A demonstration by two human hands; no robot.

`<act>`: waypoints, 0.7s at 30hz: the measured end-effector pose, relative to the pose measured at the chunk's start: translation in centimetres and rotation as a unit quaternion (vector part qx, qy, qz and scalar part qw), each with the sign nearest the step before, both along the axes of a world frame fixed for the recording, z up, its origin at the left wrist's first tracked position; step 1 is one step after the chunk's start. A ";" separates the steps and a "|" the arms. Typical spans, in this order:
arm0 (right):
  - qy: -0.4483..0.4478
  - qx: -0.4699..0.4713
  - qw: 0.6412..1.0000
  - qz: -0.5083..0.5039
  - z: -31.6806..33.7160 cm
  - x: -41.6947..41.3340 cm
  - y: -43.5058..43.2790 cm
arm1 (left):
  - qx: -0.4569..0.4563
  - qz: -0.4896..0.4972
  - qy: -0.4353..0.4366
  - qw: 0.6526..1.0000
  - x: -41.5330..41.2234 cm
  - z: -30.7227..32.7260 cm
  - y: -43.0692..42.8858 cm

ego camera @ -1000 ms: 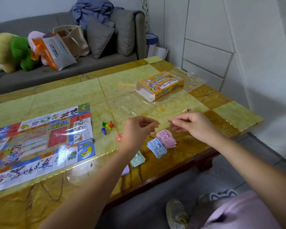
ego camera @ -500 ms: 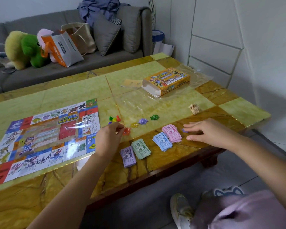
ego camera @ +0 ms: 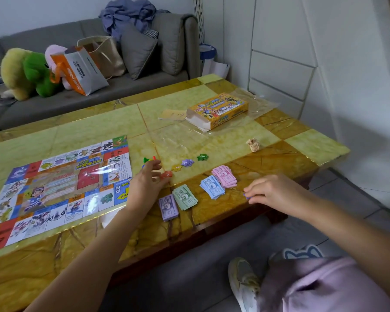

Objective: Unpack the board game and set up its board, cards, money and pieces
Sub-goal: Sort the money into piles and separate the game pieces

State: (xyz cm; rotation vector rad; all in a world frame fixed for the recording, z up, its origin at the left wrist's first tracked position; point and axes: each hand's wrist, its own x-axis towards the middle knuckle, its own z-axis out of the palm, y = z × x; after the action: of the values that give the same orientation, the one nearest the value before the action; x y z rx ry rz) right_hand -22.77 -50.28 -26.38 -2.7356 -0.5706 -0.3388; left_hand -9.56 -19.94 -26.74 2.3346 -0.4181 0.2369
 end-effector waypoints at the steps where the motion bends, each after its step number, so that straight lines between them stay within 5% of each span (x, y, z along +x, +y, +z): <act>1: -0.004 -0.011 1.000 0.008 -0.1 0.0 0.0 | -0.004 -0.003 0.012 1.000 0.0 0.0 0.0; 7: 0.072 0.020 0.996 -0.052 1.9 0.5 0.0 | 0.000 0.008 0.059 0.998 0.6 0.3 0.5; 13: -0.047 0.124 0.986 -0.105 4.6 3.4 1.4 | -0.001 0.003 0.064 0.998 1.1 0.2 0.3; 21: -0.052 0.059 0.991 -0.110 6.1 9.5 6.8 | -0.010 0.007 0.071 0.997 1.4 -0.1 0.5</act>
State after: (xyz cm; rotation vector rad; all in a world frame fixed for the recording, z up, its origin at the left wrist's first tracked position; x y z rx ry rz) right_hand -13.24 -43.44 -20.32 -2.6813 -0.2626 -0.5537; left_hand -8.16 -19.42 -26.82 2.3186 -0.3289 0.0811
